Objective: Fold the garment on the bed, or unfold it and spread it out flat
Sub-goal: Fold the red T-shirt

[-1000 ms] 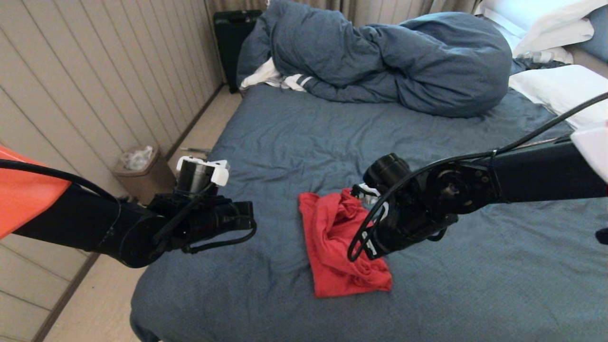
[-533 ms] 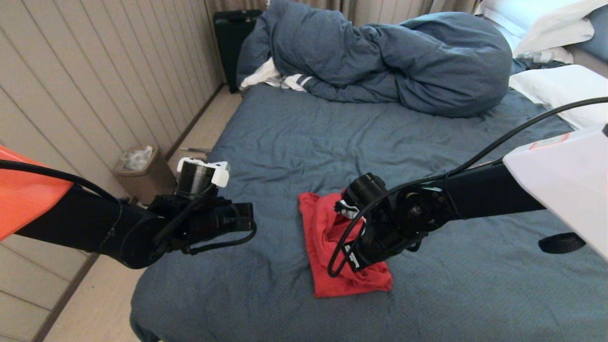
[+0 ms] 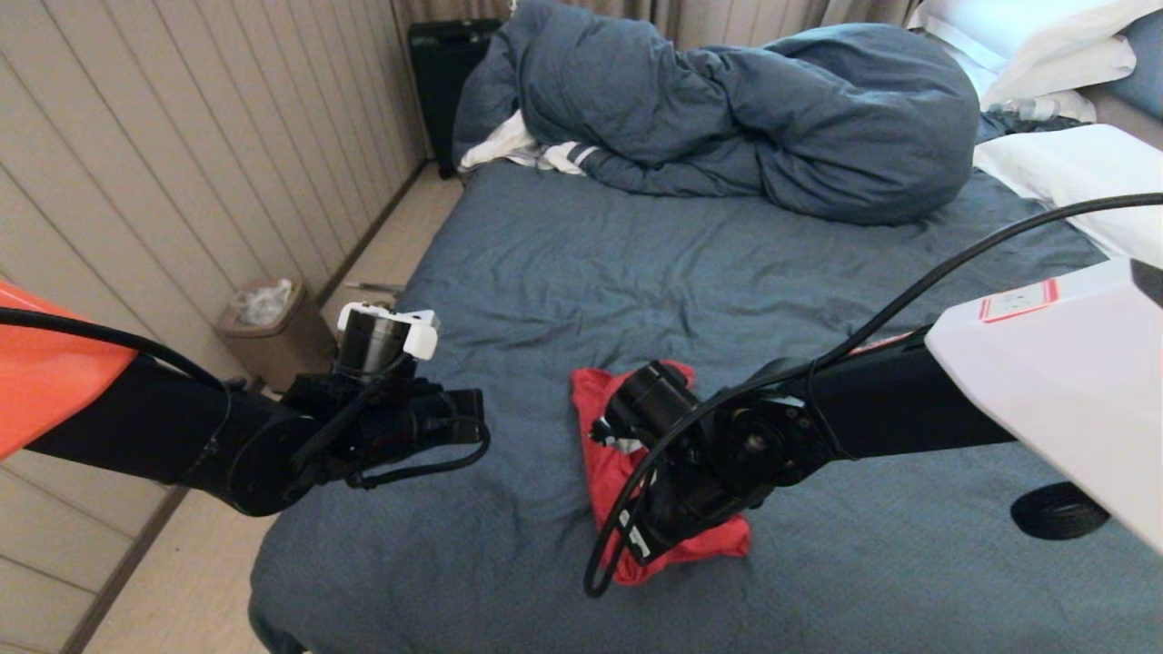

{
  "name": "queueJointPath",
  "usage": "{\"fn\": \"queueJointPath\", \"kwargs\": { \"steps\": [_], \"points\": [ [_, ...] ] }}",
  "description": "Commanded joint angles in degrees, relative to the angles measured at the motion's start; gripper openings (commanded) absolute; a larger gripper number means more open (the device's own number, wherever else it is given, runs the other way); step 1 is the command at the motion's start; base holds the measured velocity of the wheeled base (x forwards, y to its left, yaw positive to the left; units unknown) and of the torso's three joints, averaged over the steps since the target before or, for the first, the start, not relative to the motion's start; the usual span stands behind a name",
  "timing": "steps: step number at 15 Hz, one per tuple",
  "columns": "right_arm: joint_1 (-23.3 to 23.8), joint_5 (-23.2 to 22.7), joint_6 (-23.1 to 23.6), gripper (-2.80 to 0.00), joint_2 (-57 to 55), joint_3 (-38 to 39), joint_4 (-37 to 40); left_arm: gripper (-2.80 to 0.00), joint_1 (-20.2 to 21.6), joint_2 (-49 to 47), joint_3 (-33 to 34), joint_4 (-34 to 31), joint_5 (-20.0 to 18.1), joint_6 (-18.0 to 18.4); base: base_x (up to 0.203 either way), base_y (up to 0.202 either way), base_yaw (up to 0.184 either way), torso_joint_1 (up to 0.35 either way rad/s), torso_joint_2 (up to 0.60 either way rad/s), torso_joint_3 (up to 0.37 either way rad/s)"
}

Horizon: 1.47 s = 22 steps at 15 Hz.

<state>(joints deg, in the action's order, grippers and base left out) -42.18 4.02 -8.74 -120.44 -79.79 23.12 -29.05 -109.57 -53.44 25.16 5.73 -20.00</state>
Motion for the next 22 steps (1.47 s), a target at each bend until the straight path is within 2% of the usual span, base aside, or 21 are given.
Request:
{"fn": "queueJointPath", "kwargs": {
  "steps": [1,6,13,16,20,22],
  "points": [
    [-0.7,0.0,-0.1,-2.80,-2.4,-1.3,0.2,-2.80,0.0,0.0,-0.2,0.2,0.1,-0.1,0.000,0.000,0.000,0.000,0.00,0.000],
    [-2.2,0.1,-0.1,-2.80,-1.8,-3.4,0.2,-2.80,0.0,0.0,-0.1,0.2,0.1,-0.1,0.000,0.000,0.000,0.000,0.00,0.000],
    [0.1,0.3,-0.1,-2.80,8.2,-1.7,0.6,-2.80,0.0,0.1,0.0,0.2,0.1,0.0,0.000,0.000,0.000,0.000,0.00,0.000],
    [3.8,0.7,0.0,-2.80,8.5,-2.1,0.5,-2.80,0.0,0.6,0.0,0.2,0.0,-0.1,0.000,0.000,0.000,0.000,0.00,0.000],
    [11.4,1.2,0.5,-2.80,5.0,-5.6,0.6,-2.80,0.0,0.7,0.2,0.2,0.0,-0.1,0.000,0.000,0.000,0.000,0.00,0.000],
    [12.9,1.3,0.6,-2.80,2.8,-7.8,0.6,-2.80,0.0,0.6,0.2,0.2,0.0,-0.1,0.000,0.000,0.000,0.000,0.00,0.000]
  ]
}}
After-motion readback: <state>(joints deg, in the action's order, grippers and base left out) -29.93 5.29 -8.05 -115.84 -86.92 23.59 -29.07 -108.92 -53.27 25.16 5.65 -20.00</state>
